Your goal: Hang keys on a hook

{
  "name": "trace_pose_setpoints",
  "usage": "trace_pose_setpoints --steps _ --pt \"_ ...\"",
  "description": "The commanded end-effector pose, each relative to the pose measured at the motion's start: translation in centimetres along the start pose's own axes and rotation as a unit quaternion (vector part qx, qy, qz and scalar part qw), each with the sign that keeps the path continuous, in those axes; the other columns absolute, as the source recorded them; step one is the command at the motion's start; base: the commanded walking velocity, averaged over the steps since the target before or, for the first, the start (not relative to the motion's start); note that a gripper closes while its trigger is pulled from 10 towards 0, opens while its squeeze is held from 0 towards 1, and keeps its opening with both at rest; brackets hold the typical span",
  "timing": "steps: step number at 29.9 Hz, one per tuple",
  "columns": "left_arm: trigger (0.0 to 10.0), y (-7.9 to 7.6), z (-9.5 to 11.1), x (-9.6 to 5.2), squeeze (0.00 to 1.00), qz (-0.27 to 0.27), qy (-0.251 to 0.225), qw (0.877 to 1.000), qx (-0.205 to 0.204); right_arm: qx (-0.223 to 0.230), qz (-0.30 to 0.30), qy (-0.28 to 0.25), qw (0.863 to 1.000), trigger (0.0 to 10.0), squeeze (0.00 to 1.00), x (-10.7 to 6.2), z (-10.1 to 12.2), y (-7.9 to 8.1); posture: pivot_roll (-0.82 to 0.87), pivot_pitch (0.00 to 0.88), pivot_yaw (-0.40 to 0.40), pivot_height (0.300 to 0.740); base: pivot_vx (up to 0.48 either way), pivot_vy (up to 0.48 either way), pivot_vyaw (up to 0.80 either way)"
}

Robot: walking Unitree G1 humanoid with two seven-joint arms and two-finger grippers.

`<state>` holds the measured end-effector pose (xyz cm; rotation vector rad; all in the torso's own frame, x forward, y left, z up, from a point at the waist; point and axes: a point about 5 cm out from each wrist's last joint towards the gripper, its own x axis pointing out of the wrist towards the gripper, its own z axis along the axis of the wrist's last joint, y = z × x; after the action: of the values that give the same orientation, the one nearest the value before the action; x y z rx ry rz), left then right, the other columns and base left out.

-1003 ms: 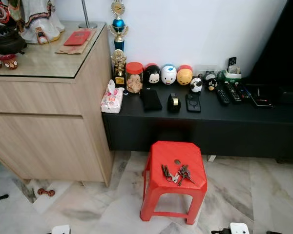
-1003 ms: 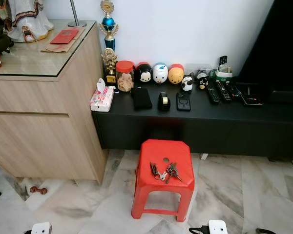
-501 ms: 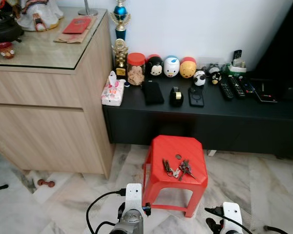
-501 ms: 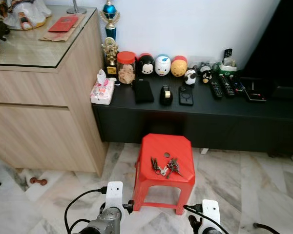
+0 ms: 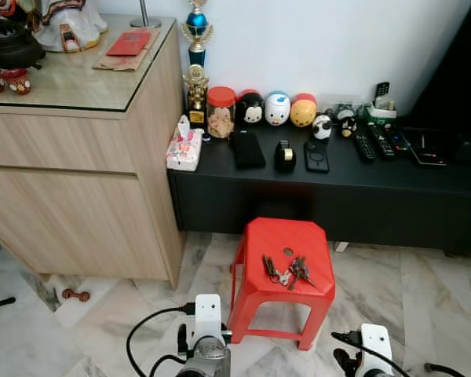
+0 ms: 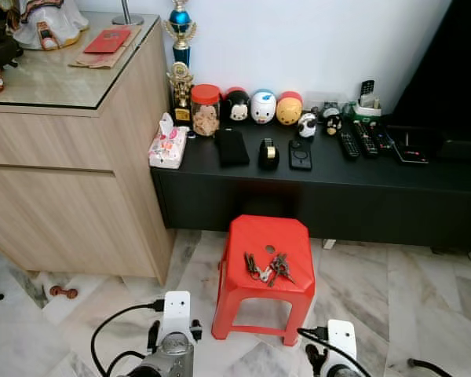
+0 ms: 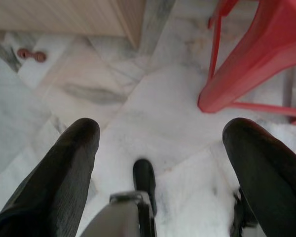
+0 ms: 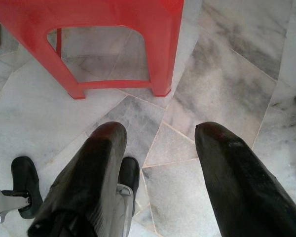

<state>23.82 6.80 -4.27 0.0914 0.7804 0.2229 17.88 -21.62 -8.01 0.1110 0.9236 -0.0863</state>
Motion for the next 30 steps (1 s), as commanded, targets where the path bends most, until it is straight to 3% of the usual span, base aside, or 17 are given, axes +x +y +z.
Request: trace_pose_setpoints --steps 1,5,11,13,14,18,19,20,21,23,26,27,28,30 --pt "10.0 -5.7 0.0 -3.1 0.0 -0.076 0.001 0.997 -0.006 0.003 -0.006 -0.005 1.0 10.0 0.0 -0.1 0.1 -0.5 -0.04 0.056 -0.089 0.74 0.0 0.0 0.0" --pt "10.0 -6.0 0.5 -3.0 0.0 -0.122 -0.032 0.992 0.029 0.003 -0.005 -0.007 1.0 10.0 0.0 -0.1 0.1 -0.5 -0.05 0.057 -0.091 0.74 0.0 0.0 0.0" --pt "10.0 -6.6 0.7 -3.2 0.0 -0.197 -0.029 0.98 -0.01 0.003 -0.004 -0.007 1.0 10.0 0.0 -0.1 0.2 -0.5 -0.04 0.056 -0.094 0.74 0.0 0.0 0.0" --pt "10.0 -7.2 0.7 -3.5 0.0 -0.262 -0.018 0.965 -0.016 0.002 -0.002 -0.006 1.0 10.0 0.0 -0.1 0.2 -0.5 -0.04 0.054 -0.094 0.74 0.0 0.0 0.0" --pt "10.0 -7.2 0.7 -3.5 0.0 -0.262 -0.018 0.965 -0.016 0.002 -0.002 -0.006 1.0 10.0 0.0 -0.1 0.2 -0.5 -0.04 0.054 -0.094 0.74 0.0 0.0 0.0" --pt "10.0 -7.3 1.0 -3.4 0.0 -0.281 -0.041 0.958 0.048 0.002 0.001 -0.006 1.0 10.0 0.0 -0.1 0.2 -0.5 -0.04 0.055 -0.094 0.74 0.0 0.0 0.0" --pt "10.0 6.6 -1.8 1.2 0.0 -0.233 -0.096 0.967 0.031 0.001 0.001 -0.006 1.0 10.0 0.0 -0.1 0.2 -0.5 -0.04 0.055 -0.095 0.74 0.0 0.0 0.0" --pt "10.0 12.2 -2.6 1.3 0.0 -0.219 -0.119 0.967 0.045 0.001 0.001 -0.006 1.0 10.0 0.0 -0.1 0.2 -0.5 -0.04 0.055 -0.095 0.74 0.0 0.0 0.0" --pt "10.0 16.1 -2.8 0.9 0.0 -0.21 -0.137 0.966 0.057 0.0 0.001 -0.006 1.0 10.0 0.0 -0.1 0.3 -0.5 -0.04 0.055 -0.096 0.74 0.0 0.0 0.0" --pt "10.0 18.1 -2.5 0.7 0.0 -0.203 -0.15 0.966 0.061 0.0 0.0 -0.006 1.0 10.0 0.0 -0.1 0.3 -0.5 -0.04 0.054 -0.098 0.74 0.0 0.0 0.0" --pt "10.0 19.5 -2.0 0.6 0.0 -0.195 -0.157 0.965 0.079 -0.001 0.0 -0.006 1.0 10.0 0.0 -0.1 0.3 -0.5 -0.04 0.055 -0.1 0.74 0.0 0.0 0.0" --pt "10.0 21.1 -1.9 0.5 0.0 -0.184 -0.15 0.967 0.088 -0.002 0.001 -0.005 1.0 10.0 0.0 -0.1 0.3 -0.5 -0.04 0.056 -0.101 0.74 0.0 0.0 0.0" --pt "10.0 21.1 -1.9 0.5 0.0 -0.184 -0.15 0.967 0.088 -0.002 0.001 -0.005 1.0 10.0 0.0 -0.1 0.3 -0.5 -0.04 0.056 -0.101 0.74 0.0 0.0 0.0" --pt "10.0 23.0 -1.9 0.3 0.0 -0.164 -0.14 0.972 0.1 -0.003 0.002 -0.005 1.0 10.0 0.0 -0.1 0.3 -0.5 -0.03 0.057 -0.101 0.74 0.0 0.0 0.0"
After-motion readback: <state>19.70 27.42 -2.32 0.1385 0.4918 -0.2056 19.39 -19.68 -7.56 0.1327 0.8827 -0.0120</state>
